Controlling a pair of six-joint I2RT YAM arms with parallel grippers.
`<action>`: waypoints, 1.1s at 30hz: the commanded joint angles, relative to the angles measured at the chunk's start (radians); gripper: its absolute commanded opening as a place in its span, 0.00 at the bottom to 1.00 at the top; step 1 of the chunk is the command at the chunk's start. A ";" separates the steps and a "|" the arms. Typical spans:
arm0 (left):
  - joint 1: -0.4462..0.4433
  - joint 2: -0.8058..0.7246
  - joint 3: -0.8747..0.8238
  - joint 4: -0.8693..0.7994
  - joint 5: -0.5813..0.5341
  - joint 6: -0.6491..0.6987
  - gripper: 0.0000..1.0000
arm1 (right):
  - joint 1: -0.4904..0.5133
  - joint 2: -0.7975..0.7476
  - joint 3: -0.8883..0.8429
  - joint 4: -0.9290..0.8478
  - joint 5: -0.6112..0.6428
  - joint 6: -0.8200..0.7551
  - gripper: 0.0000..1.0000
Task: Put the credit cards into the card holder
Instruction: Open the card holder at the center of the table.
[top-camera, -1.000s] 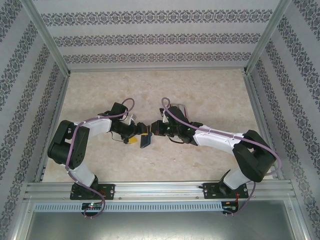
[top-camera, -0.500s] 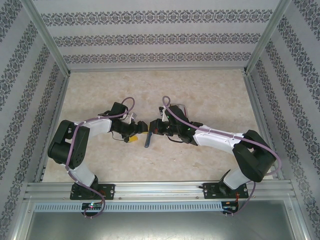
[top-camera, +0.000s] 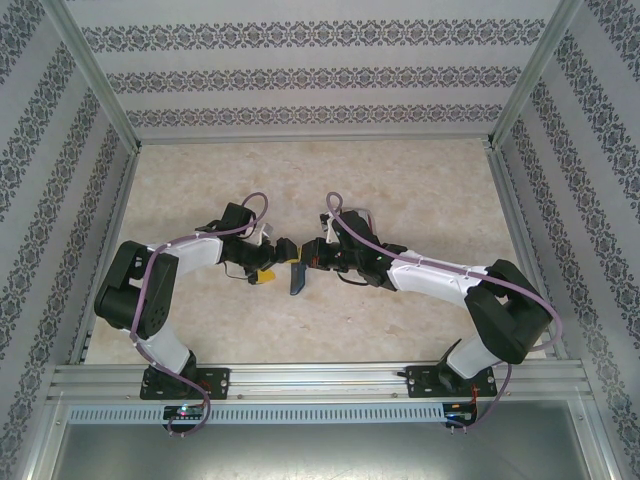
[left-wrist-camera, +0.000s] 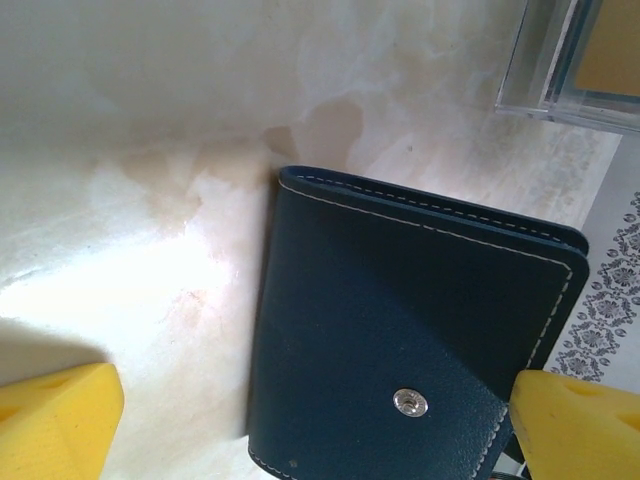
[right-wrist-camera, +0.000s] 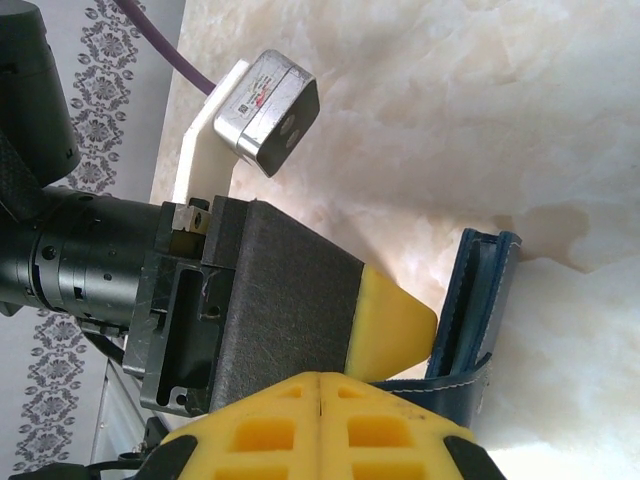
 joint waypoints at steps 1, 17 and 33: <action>-0.008 -0.027 -0.005 0.021 0.027 -0.025 0.99 | -0.011 -0.016 0.002 0.008 -0.014 -0.024 0.00; -0.009 0.005 0.029 0.009 0.016 -0.008 0.92 | -0.027 -0.036 -0.025 0.022 -0.012 -0.011 0.00; -0.008 -0.036 0.106 -0.199 -0.185 0.119 0.52 | -0.037 -0.100 -0.040 -0.065 0.060 -0.030 0.00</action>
